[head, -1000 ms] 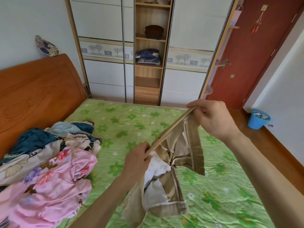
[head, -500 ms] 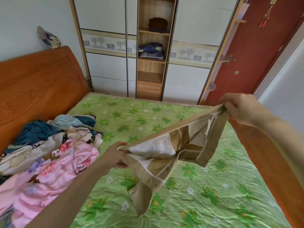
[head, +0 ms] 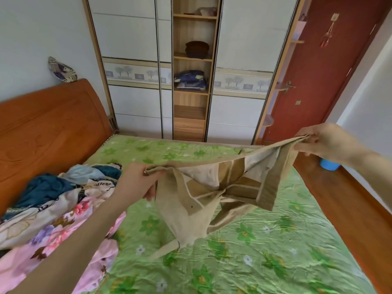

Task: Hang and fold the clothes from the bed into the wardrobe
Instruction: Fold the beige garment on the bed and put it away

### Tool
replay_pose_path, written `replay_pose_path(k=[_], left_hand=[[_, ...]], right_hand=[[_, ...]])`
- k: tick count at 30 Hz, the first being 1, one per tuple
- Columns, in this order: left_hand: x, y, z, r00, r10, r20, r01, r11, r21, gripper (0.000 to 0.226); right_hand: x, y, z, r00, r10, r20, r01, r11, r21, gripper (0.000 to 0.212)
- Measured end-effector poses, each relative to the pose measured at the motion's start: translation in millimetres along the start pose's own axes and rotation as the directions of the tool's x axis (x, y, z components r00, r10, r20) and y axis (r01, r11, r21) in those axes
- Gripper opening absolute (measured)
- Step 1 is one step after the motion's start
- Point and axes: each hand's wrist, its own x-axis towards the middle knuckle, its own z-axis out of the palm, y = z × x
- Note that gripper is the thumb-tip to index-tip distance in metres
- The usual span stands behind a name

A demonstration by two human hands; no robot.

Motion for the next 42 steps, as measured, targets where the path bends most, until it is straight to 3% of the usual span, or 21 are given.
replay_pose_path(k=[1, 3, 4, 5, 6, 7, 9, 10, 13, 15, 16, 17, 21, 25, 27, 30, 33, 35, 37, 40, 42], left_hand=[[-1.5, 4.6, -2.2, 0.997, 0.039, -0.06, -0.025, 0.977, 0.214, 0.049], [-6.3, 13.2, -5.5, 0.989, 0.082, -0.126, 0.017, 0.77, 0.638, 0.06], [-8.3, 16.9, -6.0, 0.982, 0.117, -0.147, 0.031, 0.67, 0.741, 0.06], [-9.1, 18.6, -6.7, 0.974, 0.156, -0.162, 0.019, 0.66, 0.751, 0.059], [-7.5, 19.8, -7.9, 0.963, 0.222, -0.152, -0.048, 0.698, 0.714, 0.055], [-4.7, 19.8, -10.5, 0.946, 0.284, -0.158, -0.146, 0.805, 0.575, 0.05], [-7.4, 28.8, -18.0, 0.936, 0.299, -0.187, -0.281, 0.953, 0.115, 0.045], [-9.6, 35.7, -22.1, 0.945, 0.262, -0.194, -0.284, 0.954, -0.097, 0.047], [-16.5, 62.0, -30.5, 0.943, 0.206, -0.261, -0.3, 0.867, -0.397, 0.045], [-13.3, 79.7, -41.3, 0.968, 0.145, -0.205, -0.242, 0.75, -0.615, 0.028], [-8.1, 86.5, -46.3, 0.984, 0.09, -0.156, -0.174, 0.697, -0.696, 0.035], [0.1, 90.4, -48.2, 0.993, 0.037, -0.11, -0.106, 0.676, -0.729, 0.038], [27.4, 90.7, -26.1, 0.976, -0.185, -0.111, 0.08, 0.789, -0.61, 0.014], [36.2, 74.8, -2.5, 0.951, -0.3, -0.076, 0.199, 0.78, -0.593, 0.02], [38.2, 65.6, 1.5, 0.946, -0.323, -0.018, 0.245, 0.754, -0.61, 0.032], [33.7, 65.1, -2.4, 0.934, -0.34, 0.11, 0.328, 0.698, -0.637, 0.033], [19.6, 68.5, -17.4, 0.914, -0.207, 0.349, 0.391, 0.68, -0.62, 0.034], [12.8, 64.0, -23.4, 0.871, -0.072, 0.486, 0.395, 0.691, -0.605, 0.059], [18.3, 55.3, -17.7, 0.871, -0.105, 0.48, 0.429, 0.639, -0.638, 0.063], [32.0, 50.0, 5.5, 0.851, -0.396, 0.346, 0.515, 0.495, -0.7, 0.031], [33.9, 47.7, 19.8, 0.824, -0.475, 0.31, 0.531, 0.454, -0.716, 0.02]], right_hand=[[-0.6, 0.4, -0.3, 0.999, -0.016, -0.04, 0.016, 1.0, -0.001, 0.013], [-5.3, -4.1, -3.1, 1.0, -0.002, 0.021, 0.0, 0.997, 0.082, 0.024], [-10.0, -10.2, -6.1, 0.994, 0.02, 0.103, -0.039, 0.982, 0.186, 0.021], [-15.3, -17.8, -8.7, 0.979, 0.019, 0.205, -0.087, 0.941, 0.329, 0.013], [-19.4, -24.0, -10.2, 0.955, -0.022, 0.294, -0.128, 0.868, 0.48, 0.016], [-20.1, -25.9, -11.4, 0.94, -0.078, 0.332, -0.146, 0.788, 0.598, 0.026], [-17.9, -27.2, -13.0, 0.958, -0.09, 0.272, -0.152, 0.646, 0.748, 0.032], [-15.9, -31.5, -14.9, 0.974, -0.055, 0.22, -0.148, 0.579, 0.802, 0.029], [-4.2, -29.1, -17.8, 0.987, 0.118, 0.109, -0.151, 0.446, 0.882, 0.024], [0.9, -28.8, -25.5, 0.98, 0.154, 0.129, -0.175, 0.338, 0.925, 0.027], [4.5, -29.8, -26.5, 0.973, 0.176, 0.148, -0.199, 0.318, 0.927, 0.029], [11.8, -26.8, -24.4, 0.965, 0.212, 0.153, -0.221, 0.349, 0.911, 0.032], [32.9, -21.3, 3.9, 0.929, 0.364, 0.074, -0.295, 0.602, 0.742, 0.025], [36.0, -14.0, 38.0, 0.901, 0.432, 0.043, -0.36, 0.688, 0.63, 0.018], [36.2, -9.4, 47.5, 0.888, 0.453, 0.076, -0.402, 0.685, 0.608, 0.015], [29.4, -8.8, 49.1, 0.904, 0.383, 0.191, -0.412, 0.656, 0.632, 0.023], [9.6, -6.7, 42.1, 0.91, 0.13, 0.393, -0.412, 0.383, 0.827, 0.044], [3.4, -8.8, 39.9, 0.906, 0.0, 0.422, -0.402, 0.309, 0.862, 0.055], [14.3, -8.0, 48.0, 0.916, 0.089, 0.392, -0.395, 0.376, 0.838, 0.036], [33.3, -7.4, 66.8, 0.874, 0.4, 0.277, -0.455, 0.471, 0.756, 0.023], [36.4, -9.0, 79.8, 0.85, 0.455, 0.265, -0.487, 0.486, 0.726, 0.016]])
